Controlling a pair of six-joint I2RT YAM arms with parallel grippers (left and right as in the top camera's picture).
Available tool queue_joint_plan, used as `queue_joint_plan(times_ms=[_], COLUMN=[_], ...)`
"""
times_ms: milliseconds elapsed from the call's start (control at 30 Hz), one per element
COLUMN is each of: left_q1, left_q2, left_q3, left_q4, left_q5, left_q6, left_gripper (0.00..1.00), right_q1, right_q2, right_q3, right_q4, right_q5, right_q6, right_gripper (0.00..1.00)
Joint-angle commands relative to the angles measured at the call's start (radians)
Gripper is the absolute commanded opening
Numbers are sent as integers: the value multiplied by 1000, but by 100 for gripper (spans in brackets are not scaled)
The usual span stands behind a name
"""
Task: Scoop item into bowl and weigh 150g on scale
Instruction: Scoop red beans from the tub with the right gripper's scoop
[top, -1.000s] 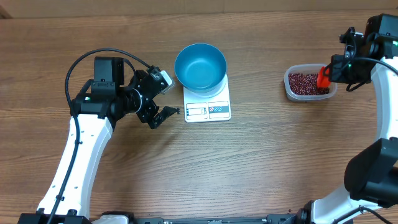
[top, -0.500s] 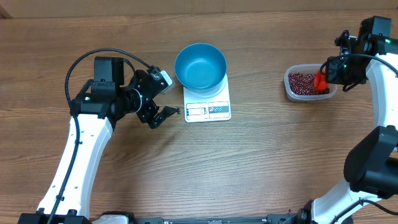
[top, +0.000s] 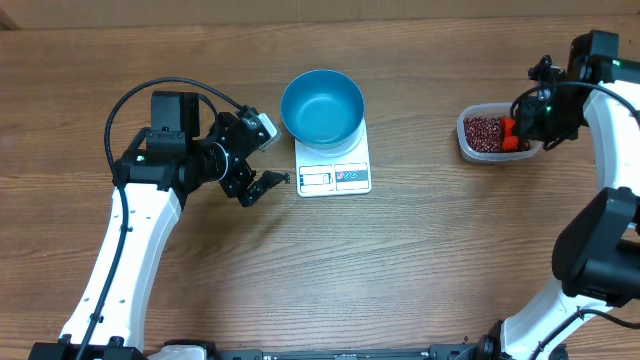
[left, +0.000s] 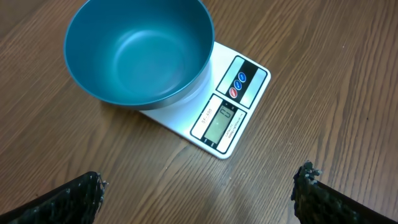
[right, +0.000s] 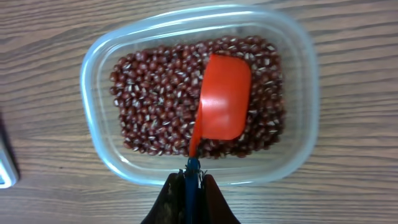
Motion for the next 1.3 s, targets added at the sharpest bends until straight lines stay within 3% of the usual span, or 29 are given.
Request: queue_joint_plan(times_ms=[0,567,1267], left_q1=[2,2,2], left_q2=[-5,-5,-5], left_q3=[-7,-7,-7], left_q4=[0,0,0], left_q5=[19,19,19], left_q6=[-14,-14,-14], left_gripper=[99,100,100], right_q1=[-3,-94,-106], right_q2=[27,29,51], right_q3=[1,-68,-69], right_q4=[-28,-19,-31], right_q5=[-62,-279,-277], right_q6=[1,11,51], right_gripper=[4,4,4])
